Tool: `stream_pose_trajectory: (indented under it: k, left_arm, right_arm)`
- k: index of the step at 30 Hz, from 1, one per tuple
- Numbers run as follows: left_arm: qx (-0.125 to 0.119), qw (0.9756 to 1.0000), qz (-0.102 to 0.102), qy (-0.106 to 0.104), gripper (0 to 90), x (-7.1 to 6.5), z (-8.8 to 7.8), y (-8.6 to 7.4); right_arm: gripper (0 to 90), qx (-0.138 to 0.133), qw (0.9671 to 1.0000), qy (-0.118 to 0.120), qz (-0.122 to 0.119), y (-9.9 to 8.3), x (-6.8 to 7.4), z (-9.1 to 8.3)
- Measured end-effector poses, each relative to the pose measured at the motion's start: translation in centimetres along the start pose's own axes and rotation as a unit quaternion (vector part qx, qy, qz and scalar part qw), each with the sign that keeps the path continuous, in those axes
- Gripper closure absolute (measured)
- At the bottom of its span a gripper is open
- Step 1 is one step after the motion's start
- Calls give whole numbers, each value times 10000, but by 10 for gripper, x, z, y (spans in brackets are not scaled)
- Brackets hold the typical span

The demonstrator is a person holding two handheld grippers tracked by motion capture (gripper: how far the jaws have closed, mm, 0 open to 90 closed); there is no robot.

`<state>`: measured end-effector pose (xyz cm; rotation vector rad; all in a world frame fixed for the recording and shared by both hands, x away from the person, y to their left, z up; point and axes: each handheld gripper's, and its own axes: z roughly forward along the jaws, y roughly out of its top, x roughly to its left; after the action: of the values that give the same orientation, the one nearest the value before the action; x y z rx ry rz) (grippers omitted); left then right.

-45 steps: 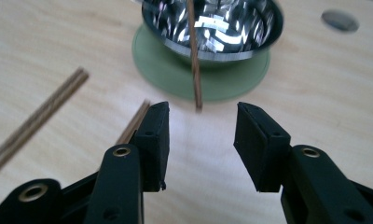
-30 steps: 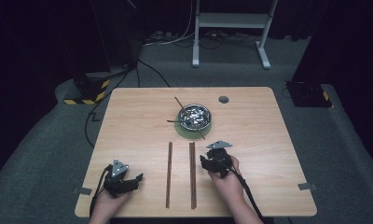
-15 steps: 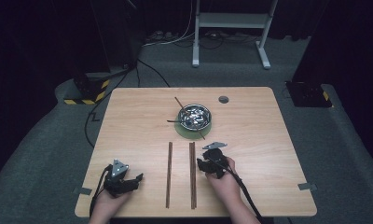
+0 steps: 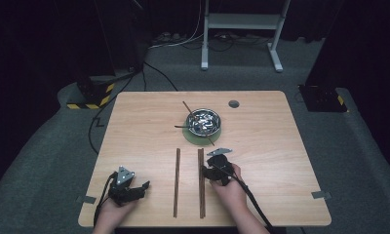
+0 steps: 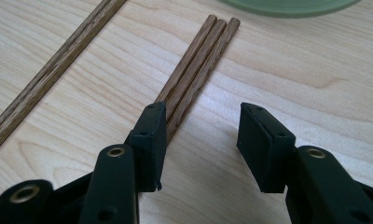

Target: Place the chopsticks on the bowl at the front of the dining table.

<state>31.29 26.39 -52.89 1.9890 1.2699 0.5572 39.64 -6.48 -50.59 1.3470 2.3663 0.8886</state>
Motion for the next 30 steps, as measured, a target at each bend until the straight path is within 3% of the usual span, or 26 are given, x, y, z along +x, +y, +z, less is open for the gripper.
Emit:
stream_pose_trajectory:
  k: [5,17,30]
  left_arm:
    - [0,10000,1,1,268,0,0,0]
    - [-1,10000,1,0,268,0,0,0]
    - [0,10000,3,-3,268,0,0,0]
  right_arm:
    - [510,-79,10000,-12,-33,3,4,0]
    - [502,58,9996,-206,-157,0,1,3]
    - [755,155,9983,-502,-271,-9,-18,-8]
